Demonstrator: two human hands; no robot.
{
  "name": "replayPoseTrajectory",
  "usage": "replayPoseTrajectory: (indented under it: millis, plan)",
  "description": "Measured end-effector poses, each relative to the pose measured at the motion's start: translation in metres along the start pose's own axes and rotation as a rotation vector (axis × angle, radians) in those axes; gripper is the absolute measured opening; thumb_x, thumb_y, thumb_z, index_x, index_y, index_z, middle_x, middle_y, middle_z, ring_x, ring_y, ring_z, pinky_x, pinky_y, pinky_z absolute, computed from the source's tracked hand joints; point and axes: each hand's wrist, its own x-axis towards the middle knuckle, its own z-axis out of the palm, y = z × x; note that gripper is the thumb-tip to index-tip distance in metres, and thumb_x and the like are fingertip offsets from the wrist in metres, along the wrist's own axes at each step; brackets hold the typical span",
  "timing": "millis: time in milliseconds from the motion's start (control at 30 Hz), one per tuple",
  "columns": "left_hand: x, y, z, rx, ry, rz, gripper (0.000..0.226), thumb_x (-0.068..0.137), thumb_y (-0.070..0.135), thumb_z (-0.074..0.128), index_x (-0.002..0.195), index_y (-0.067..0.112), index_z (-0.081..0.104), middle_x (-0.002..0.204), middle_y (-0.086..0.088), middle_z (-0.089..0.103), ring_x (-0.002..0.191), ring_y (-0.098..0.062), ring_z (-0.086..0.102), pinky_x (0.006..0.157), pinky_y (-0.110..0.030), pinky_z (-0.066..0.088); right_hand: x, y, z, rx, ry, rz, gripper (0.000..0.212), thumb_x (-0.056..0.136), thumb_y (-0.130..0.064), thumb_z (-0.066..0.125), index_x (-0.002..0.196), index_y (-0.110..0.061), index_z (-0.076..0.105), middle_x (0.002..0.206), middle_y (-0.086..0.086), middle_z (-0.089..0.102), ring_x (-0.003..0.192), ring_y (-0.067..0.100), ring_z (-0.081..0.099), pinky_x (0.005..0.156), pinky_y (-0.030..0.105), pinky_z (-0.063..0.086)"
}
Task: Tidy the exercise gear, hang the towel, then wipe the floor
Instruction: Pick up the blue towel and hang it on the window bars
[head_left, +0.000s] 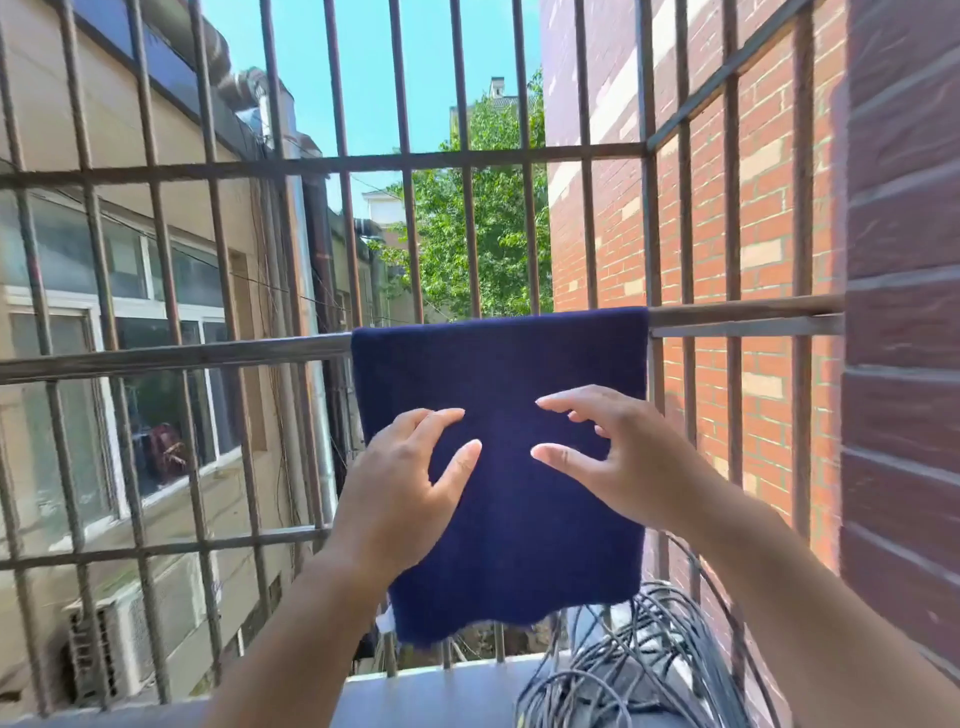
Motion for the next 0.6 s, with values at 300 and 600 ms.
replayPoseTrajectory:
  millis: [300, 600]
  plan:
    - [-0.133, 0.003, 0.013, 0.038, -0.094, -0.01, 0.06, 0.082, 0.063, 0.029, 0.129, 0.032, 0.051, 0.127, 0.009, 0.052, 0.12, -0.01, 0.046, 0.097, -0.03, 0.037, -0.127, -0.025, 0.042, 0.066, -0.188, 0.063, 0.051, 0.083, -0.05, 0.06, 0.128, -0.025, 0.054, 0.125, -0.013, 0.055, 0.115, -0.003, 0.046, 0.096, 0.005, 0.029]
    - [-0.23, -0.002, 0.015, 0.03, -0.26, -0.11, 0.052, 0.083, 0.063, 0.035, 0.124, 0.034, 0.052, 0.125, 0.01, 0.053, 0.116, -0.012, 0.049, 0.093, -0.035, 0.044, -0.22, -0.05, 0.073, 0.147, -0.322, 0.193, 0.052, 0.081, -0.052, 0.057, 0.125, -0.024, 0.056, 0.123, -0.01, 0.055, 0.114, -0.001, 0.044, 0.096, 0.001, 0.023]
